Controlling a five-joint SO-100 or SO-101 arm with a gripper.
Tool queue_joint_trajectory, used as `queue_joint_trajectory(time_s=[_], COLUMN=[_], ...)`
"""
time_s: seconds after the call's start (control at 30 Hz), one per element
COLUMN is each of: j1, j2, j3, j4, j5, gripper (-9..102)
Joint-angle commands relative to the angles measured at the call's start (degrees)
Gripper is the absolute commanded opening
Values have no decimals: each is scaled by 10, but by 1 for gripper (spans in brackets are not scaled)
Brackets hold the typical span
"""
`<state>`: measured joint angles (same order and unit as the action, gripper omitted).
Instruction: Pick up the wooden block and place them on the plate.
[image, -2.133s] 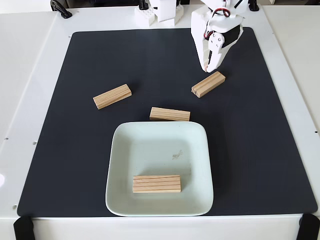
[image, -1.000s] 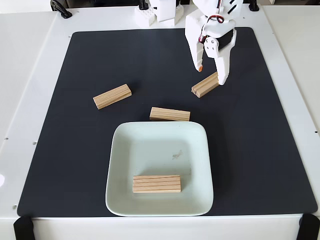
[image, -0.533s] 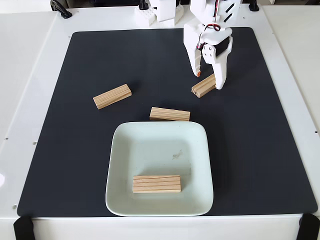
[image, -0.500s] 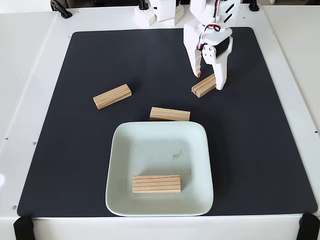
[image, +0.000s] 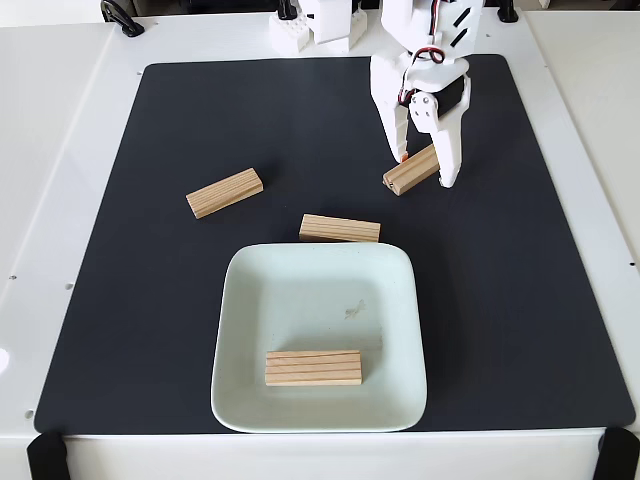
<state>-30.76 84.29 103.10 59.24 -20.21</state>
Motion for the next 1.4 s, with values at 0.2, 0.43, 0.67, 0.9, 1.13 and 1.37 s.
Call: queue_joint_trajectory(time_s=[0.2, 0.43, 0.67, 0.9, 1.13, 1.37], j1=[-6, -2, -2, -2, -3, -2], j2=[1, 2, 3, 2, 2, 2], j3=[-1, 32, 36, 36, 36, 36], j4=[-6, -7, -23, -47, -47, -47], j5=[0, -4, -4, -1, 2, 2], gripper=[27, 27, 27, 26, -1, 0])
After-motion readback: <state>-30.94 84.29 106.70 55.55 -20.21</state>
